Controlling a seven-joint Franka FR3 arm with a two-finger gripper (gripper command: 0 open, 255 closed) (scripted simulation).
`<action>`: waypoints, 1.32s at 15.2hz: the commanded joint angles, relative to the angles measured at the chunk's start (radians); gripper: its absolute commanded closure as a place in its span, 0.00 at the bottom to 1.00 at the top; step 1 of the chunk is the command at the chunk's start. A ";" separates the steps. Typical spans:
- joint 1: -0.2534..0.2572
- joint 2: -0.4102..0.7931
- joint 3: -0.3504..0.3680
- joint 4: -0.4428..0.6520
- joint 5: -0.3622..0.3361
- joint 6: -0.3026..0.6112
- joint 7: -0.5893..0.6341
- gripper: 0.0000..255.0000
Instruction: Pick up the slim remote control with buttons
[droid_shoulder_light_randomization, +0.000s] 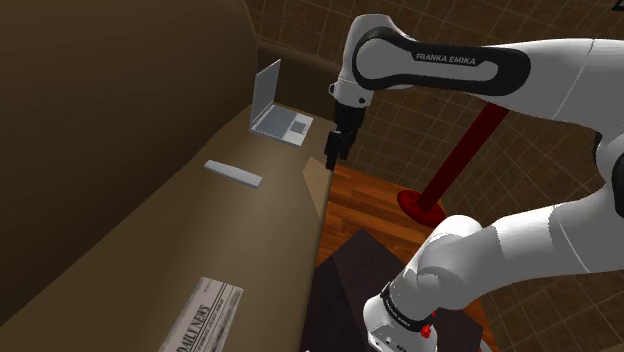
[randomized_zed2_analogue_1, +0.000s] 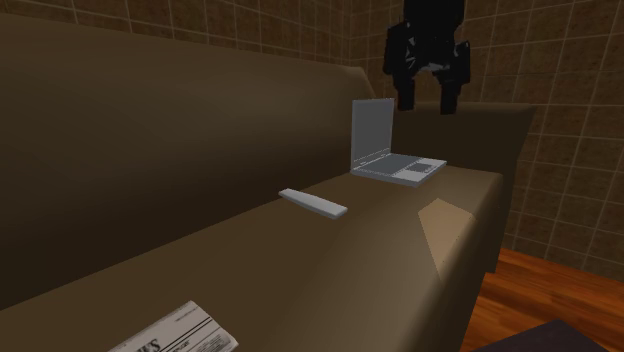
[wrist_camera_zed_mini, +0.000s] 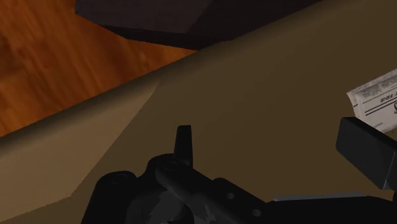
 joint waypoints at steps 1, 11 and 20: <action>0.007 0.056 0.002 0.005 -0.002 0.059 -0.012 0.00; 0.034 0.419 0.014 0.168 -0.013 0.290 -0.068 0.00; 0.052 0.753 0.032 0.424 -0.031 0.398 -0.104 0.00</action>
